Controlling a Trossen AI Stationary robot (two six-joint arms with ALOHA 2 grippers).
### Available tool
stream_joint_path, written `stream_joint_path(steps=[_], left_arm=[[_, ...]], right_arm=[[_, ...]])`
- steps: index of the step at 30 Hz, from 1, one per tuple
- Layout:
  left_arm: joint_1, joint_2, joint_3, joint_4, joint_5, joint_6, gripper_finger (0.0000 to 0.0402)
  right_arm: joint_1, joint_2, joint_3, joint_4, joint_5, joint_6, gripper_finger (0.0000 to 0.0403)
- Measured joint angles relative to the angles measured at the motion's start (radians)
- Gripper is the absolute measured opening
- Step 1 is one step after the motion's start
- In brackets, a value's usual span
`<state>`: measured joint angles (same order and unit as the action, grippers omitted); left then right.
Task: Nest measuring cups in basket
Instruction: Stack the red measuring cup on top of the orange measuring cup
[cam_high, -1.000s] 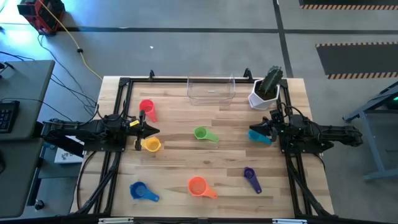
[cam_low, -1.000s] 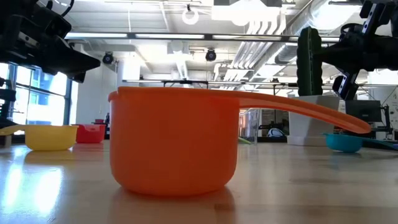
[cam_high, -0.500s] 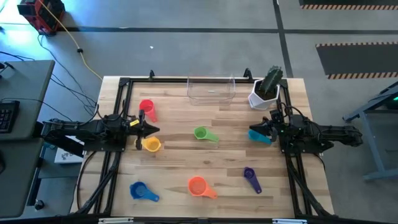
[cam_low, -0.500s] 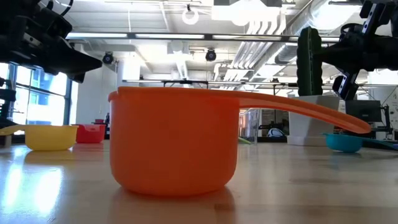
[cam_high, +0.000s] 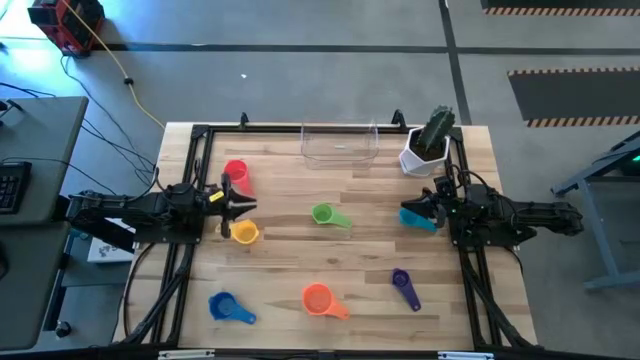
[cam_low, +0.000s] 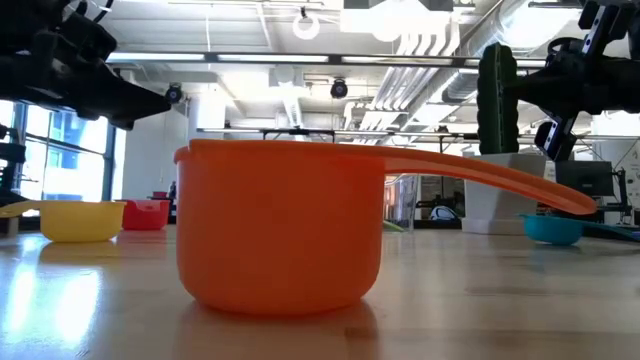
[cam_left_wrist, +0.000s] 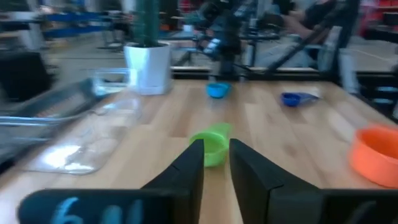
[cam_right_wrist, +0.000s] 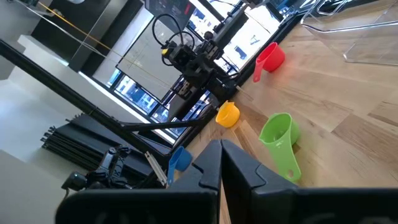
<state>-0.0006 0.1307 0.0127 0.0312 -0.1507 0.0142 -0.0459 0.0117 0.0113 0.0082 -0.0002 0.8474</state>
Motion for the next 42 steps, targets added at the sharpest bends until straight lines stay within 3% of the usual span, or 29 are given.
stream_joint_path(steps=[3,6,13,20,24,29,34,42], left_arm=[[0.0,0.0,0.0,0.025,-0.12,-0.01,0.0087],[0.0,0.0,0.0,0.04,-0.174,0.062,0.0091],[0.0,0.002,0.046,0.093,-0.176,0.301,0.0092],[0.021,0.084,0.224,-0.052,-0.197,0.425,0.0092],[0.065,0.185,0.32,-0.126,-0.219,0.409,0.0092],[0.138,0.355,0.41,-0.152,-0.336,0.34,0.0092],[0.21,0.53,0.522,-0.253,-0.324,0.264,0.0092],[0.347,0.759,0.731,-0.482,-0.334,-0.03,0.0092]], right_arm=[[0.0,0.0,0.0,0.0,0.0,0.0,0.0],[0.0,0.0,0.0,0.0,0.0,0.0,0.0],[0.0,0.0,0.0,0.0,0.0,0.0,0.0],[0.0,0.0,0.0,0.0,0.0,0.0,0.0],[0.0,0.0,0.0,0.0,0.0,0.0,0.0],[0.0,0.0,0.0,0.0,0.0,0.0,0.0],[0.0,0.0,0.0,0.0,0.0,0.0,0.0],[0.0,0.0,0.0,0.0,0.0,0.0,0.0]])
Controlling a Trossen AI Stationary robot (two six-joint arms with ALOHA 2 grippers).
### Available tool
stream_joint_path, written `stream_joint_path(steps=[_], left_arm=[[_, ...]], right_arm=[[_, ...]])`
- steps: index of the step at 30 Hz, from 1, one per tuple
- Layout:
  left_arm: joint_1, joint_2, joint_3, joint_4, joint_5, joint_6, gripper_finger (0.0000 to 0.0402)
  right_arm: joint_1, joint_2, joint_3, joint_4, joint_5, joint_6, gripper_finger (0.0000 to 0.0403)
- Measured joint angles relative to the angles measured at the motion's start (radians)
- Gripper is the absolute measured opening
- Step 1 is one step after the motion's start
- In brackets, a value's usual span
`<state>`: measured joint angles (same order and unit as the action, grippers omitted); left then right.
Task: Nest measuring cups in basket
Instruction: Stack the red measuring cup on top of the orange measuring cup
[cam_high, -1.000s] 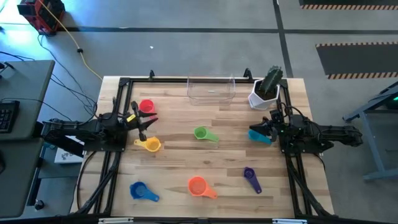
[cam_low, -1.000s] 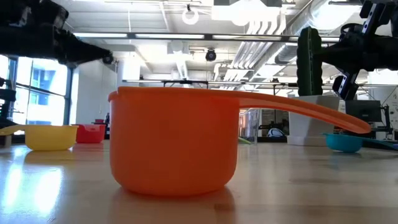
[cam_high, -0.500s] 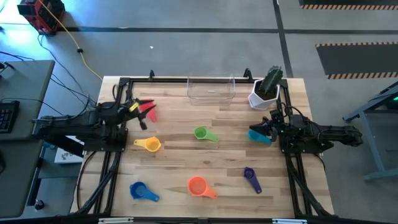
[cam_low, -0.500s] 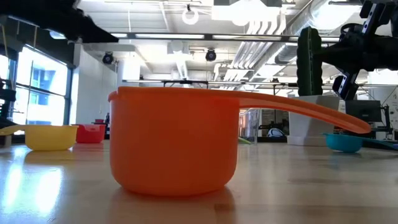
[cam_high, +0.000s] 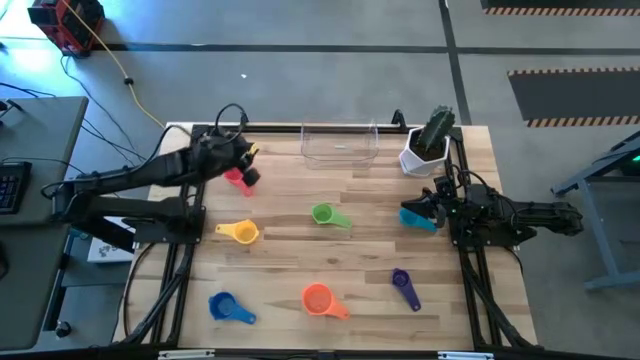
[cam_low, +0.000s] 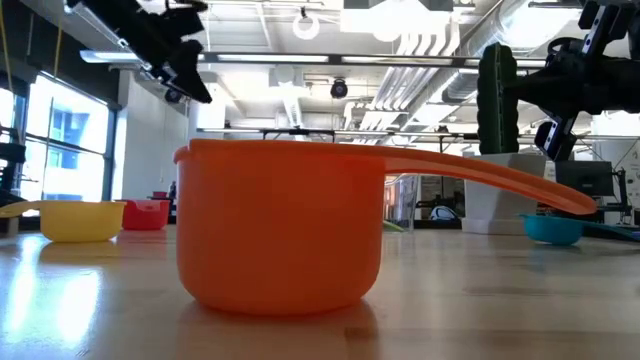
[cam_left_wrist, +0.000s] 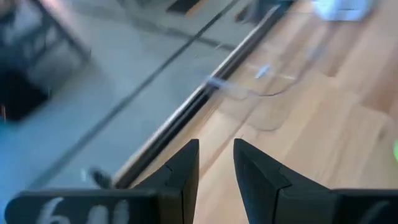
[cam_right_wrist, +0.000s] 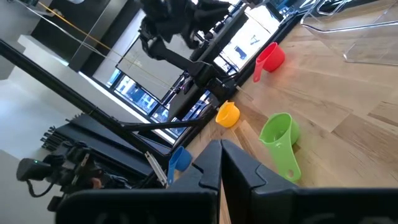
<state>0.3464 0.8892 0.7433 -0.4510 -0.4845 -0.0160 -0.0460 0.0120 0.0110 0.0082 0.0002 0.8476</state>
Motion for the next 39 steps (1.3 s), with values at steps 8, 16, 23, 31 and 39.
stream_joint_path(steps=[8,16,23,31,39], left_arm=[[0.106,0.092,0.061,-0.15,0.002,-0.321,0.0092],[0.168,0.163,0.061,-0.282,0.07,-0.419,0.0092],[0.171,0.225,0.061,-0.341,0.152,-0.164,0.0092],[0.17,0.275,0.061,-0.452,0.177,0.151,0.0092],[0.17,0.275,0.061,-0.604,0.185,0.286,0.0092]], right_arm=[[0.0,0.0,0.0,0.0,0.0,0.0,0.0],[0.0,0.0,0.0,0.0,0.0,0.0,0.0],[0.0,0.0,0.0,0.0,0.0,0.0,0.0],[0.0,0.0,0.0,0.0,0.0,0.0,0.0],[0.0,0.0,0.0,0.0,0.0,0.0,0.0]])
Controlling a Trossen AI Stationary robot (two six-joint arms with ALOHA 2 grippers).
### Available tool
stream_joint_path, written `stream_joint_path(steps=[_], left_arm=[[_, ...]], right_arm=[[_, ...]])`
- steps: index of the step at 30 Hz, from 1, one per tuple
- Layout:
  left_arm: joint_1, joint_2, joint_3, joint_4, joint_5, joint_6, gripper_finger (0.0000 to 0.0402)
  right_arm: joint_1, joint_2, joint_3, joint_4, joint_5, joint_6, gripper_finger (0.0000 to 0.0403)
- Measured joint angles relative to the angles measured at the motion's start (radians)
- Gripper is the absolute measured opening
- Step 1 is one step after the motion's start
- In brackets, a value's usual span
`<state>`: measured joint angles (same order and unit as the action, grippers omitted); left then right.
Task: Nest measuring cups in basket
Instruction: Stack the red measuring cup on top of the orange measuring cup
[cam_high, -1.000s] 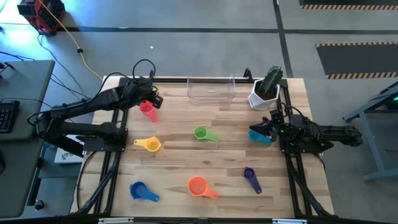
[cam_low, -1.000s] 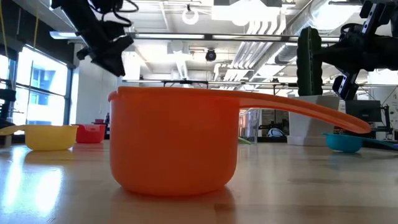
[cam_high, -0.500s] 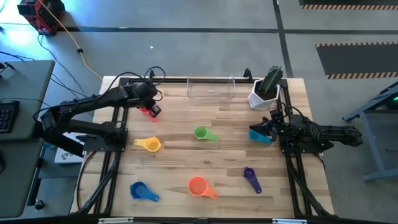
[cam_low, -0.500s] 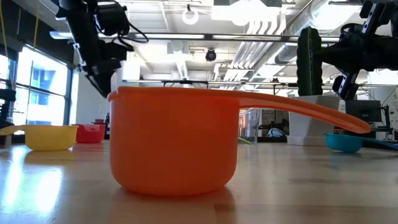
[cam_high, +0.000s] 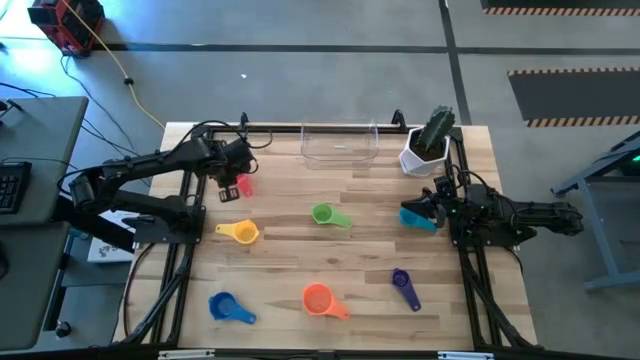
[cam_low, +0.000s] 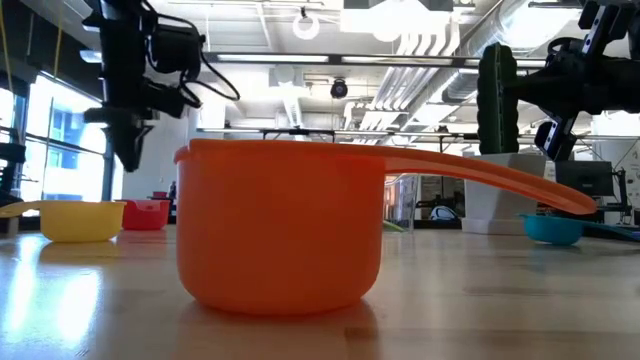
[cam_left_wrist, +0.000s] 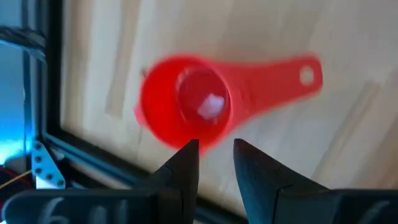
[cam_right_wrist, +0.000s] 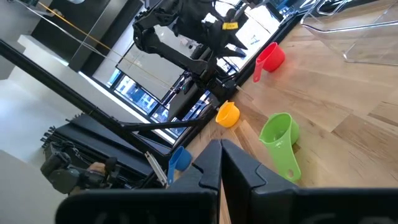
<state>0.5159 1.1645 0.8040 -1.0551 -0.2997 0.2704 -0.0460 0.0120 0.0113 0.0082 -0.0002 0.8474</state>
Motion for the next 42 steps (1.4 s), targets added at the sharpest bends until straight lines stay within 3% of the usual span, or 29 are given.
stream_joint_path(steps=[5,13,32,42], left_arm=[[0.0,0.0,-0.004,-0.058,0.0,0.027,0.0092],[0.0,0.001,-0.05,-0.049,0.005,0.202,0.0092],[-0.001,0.003,-0.053,0.015,0.036,0.239,0.0092],[-0.001,0.112,-0.053,0.03,0.016,0.239,0.0092]], right_arm=[[0.0,0.0,0.0,0.0,0.0,0.0,0.0],[0.0,0.0,0.0,0.0,0.0,0.0,0.0],[0.0,0.0,0.0,0.0,0.0,0.0,0.0],[0.0,0.0,0.0,0.0,0.0,0.0,0.0]])
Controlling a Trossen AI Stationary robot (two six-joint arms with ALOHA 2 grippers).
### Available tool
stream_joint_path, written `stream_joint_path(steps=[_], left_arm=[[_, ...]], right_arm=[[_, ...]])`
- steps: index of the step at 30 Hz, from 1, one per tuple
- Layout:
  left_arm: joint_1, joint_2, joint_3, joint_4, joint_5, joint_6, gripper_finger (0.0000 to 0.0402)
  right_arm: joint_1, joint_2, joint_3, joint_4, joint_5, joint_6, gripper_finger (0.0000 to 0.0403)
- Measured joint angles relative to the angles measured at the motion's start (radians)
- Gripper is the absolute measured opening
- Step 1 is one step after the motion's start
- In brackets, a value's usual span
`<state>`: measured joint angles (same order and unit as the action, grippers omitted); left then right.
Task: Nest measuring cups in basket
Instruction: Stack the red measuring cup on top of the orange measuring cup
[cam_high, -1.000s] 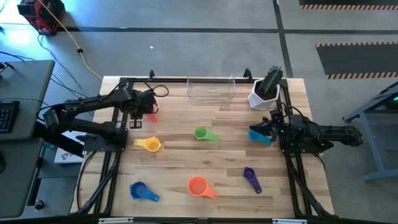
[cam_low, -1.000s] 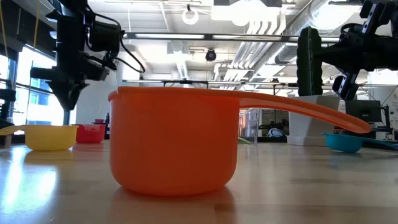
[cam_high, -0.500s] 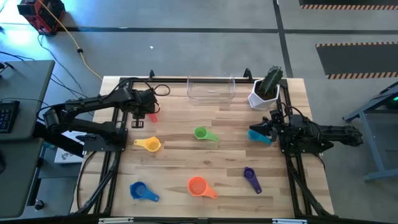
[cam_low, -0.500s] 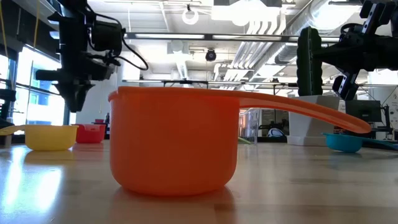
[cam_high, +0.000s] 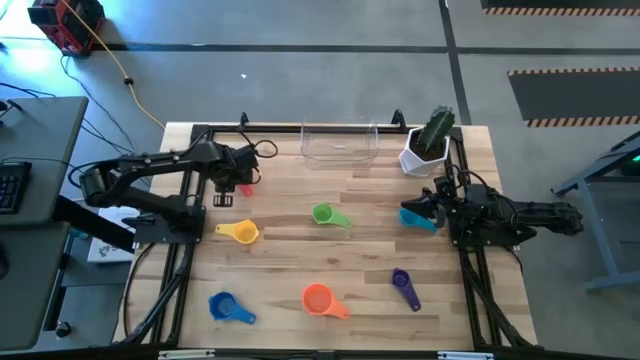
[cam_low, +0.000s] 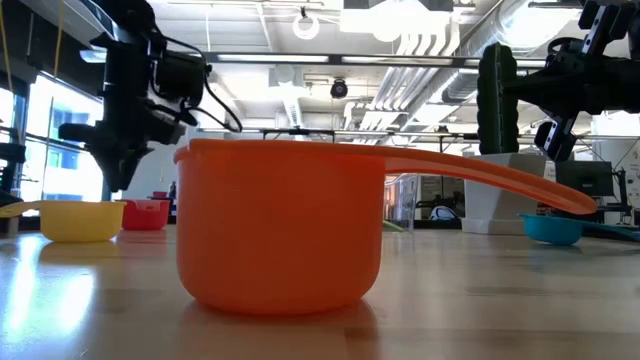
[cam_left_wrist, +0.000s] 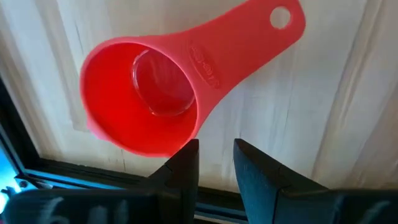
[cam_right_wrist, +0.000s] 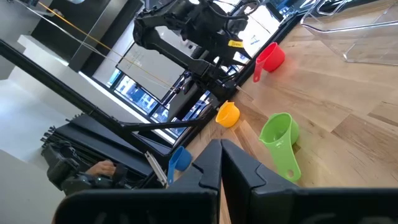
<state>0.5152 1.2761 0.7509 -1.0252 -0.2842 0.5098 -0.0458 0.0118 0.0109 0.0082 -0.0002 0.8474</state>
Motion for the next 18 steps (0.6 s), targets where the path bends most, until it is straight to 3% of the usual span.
stream_joint_path(steps=[18], left_arm=[[0.0,0.144,0.0,0.087,-0.094,0.0,0.0092]], right_arm=[[0.0,0.0,0.0,0.0,0.0,0.0,0.0]])
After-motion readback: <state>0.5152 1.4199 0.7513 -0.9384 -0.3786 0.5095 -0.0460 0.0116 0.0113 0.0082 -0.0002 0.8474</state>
